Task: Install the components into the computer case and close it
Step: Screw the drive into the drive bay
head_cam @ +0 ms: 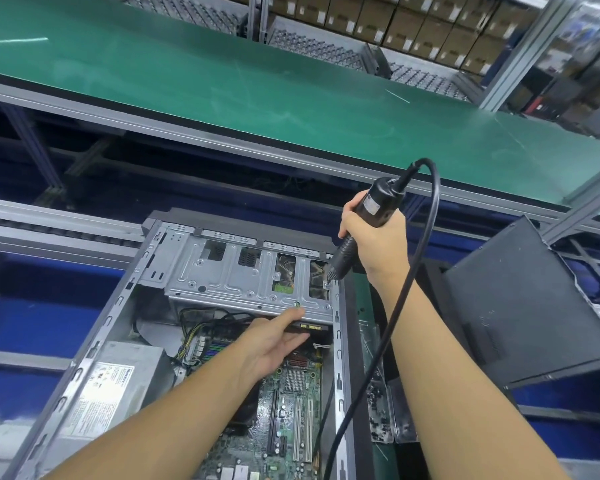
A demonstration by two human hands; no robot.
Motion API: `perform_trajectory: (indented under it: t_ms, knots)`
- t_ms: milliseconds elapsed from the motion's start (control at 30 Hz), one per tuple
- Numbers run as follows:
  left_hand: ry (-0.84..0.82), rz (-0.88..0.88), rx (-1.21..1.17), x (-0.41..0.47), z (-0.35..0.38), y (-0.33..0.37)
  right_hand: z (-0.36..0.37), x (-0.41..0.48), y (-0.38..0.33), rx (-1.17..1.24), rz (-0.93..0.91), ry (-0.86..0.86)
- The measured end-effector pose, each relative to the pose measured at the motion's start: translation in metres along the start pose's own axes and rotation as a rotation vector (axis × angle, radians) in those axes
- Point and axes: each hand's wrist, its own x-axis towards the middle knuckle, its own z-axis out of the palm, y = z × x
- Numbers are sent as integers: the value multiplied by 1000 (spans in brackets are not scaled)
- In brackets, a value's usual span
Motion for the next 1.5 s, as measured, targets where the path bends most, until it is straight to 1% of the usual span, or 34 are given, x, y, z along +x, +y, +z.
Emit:
perform_trajectory:
  t_ms: [133, 300, 500, 900, 1200, 1500]
  knots:
    - [5, 1, -7, 1, 0, -1, 0, 0, 3, 10, 26, 30]
    - [7, -5, -16, 1, 0, -1, 2, -1, 5, 14, 54, 29]
    - [8, -11, -30, 3, -1, -1, 3, -1, 5, 17, 42, 35]
    - [10, -27, -30, 7, -3, -3, 4, -1, 4, 2, 99, 60]
    - [-2, -38, -15, 10, -6, -3, 1, -2, 0, 107, 48, -3]
    - [8, -7, 9, 5, -5, -2, 1, -2, 1, 84, 59, 37]
